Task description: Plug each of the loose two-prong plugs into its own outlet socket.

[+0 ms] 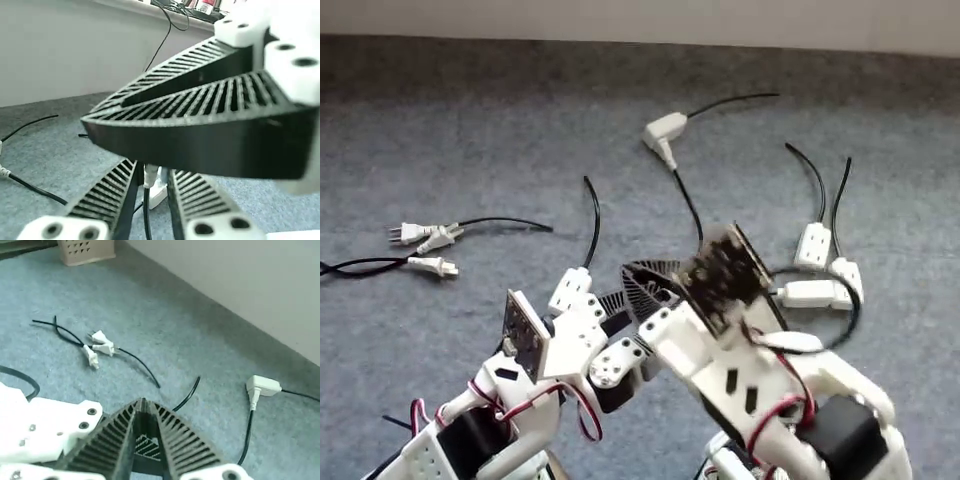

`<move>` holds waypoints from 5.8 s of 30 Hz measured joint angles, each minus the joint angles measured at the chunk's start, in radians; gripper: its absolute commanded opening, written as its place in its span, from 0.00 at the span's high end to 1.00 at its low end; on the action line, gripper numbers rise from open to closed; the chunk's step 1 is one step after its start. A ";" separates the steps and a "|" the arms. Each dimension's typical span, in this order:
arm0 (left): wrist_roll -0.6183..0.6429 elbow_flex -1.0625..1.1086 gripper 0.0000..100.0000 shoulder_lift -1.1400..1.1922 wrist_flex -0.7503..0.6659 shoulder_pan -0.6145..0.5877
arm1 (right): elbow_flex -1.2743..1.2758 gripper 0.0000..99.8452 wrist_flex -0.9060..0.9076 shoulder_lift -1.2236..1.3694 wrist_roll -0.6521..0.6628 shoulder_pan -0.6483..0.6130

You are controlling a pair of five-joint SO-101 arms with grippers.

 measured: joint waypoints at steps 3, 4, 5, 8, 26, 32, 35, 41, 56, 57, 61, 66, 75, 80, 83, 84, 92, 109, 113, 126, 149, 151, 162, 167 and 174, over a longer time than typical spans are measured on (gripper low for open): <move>0.000 0.002 0.99 0.002 0.003 0.000 | 0.121 0.99 -0.061 -0.101 0.000 0.064; 0.000 0.002 0.99 0.003 0.003 0.000 | 0.166 0.99 -0.080 -0.132 0.011 0.089; 0.000 0.002 0.99 0.003 0.003 0.000 | 0.196 0.99 -0.097 -0.158 0.026 0.115; 0.000 0.002 0.99 0.003 0.003 0.000 | 0.290 0.99 -0.126 -0.224 0.066 0.201; 0.000 -0.011 0.99 0.002 0.002 0.002 | 0.350 0.99 -0.144 -0.325 0.110 0.316; 0.000 -0.014 0.99 -0.002 0.000 -0.008 | 0.110 0.99 -0.137 -0.290 0.117 0.330; -0.002 -0.014 0.99 -0.002 0.000 -0.003 | -0.063 0.99 -0.118 -0.212 0.118 0.338; -0.002 -0.014 0.99 -0.002 0.000 -0.029 | -0.373 0.99 -0.009 -0.014 0.118 0.339; 0.094 -0.252 0.99 0.203 0.158 -0.285 | -0.114 0.99 0.057 0.054 0.118 0.706; 0.095 -0.296 0.99 0.267 0.175 -0.299 | -0.064 0.99 0.057 0.057 0.118 0.732; 0.100 -0.468 0.99 0.552 0.261 -0.327 | 0.138 0.99 -0.014 0.064 0.118 0.852; 0.100 -0.680 0.99 0.872 0.413 -0.341 | 0.394 0.99 -0.137 0.071 0.118 0.957; 0.100 -1.215 0.99 1.355 0.862 -0.582 | 0.839 0.99 -0.384 0.072 0.117 0.976; 0.100 -1.375 0.99 1.544 1.046 -0.628 | 0.988 0.99 -0.486 0.072 0.038 0.974; 0.100 -1.399 0.99 1.571 1.086 -0.623 | 1.045 0.99 -0.506 0.072 0.031 0.944; 0.100 -1.404 0.99 1.571 1.097 -0.623 | 1.060 0.99 -0.509 0.072 0.028 0.928; 0.100 -1.378 0.99 1.573 1.204 -0.624 | 1.083 0.99 -0.523 0.072 0.028 0.896; 0.830 -1.267 0.99 1.583 1.209 -0.626 | 1.083 0.99 -0.532 0.072 0.028 0.893; 1.045 -1.266 0.99 1.588 1.209 -0.626 | 1.083 0.99 -0.532 0.072 0.028 0.893; 1.209 -0.954 0.99 1.588 0.856 -0.546 | 1.083 0.99 -0.532 0.072 0.028 0.893; 1.324 -0.948 0.99 1.588 0.884 -0.644 | 1.083 0.99 -0.532 0.072 0.028 0.893; 1.324 -0.991 0.99 1.588 0.942 -0.644 | 1.083 0.99 -0.532 0.072 0.028 0.893; 1.142 -1.036 0.99 1.588 0.898 -0.637 | 1.083 0.99 -0.532 0.072 0.028 0.893; 0.733 -1.045 0.99 1.588 0.832 -0.548 | 1.083 0.99 -0.532 0.072 0.028 0.893; 0.376 -1.060 0.99 1.590 0.825 -0.471 | 1.083 0.99 -0.532 0.072 0.028 0.893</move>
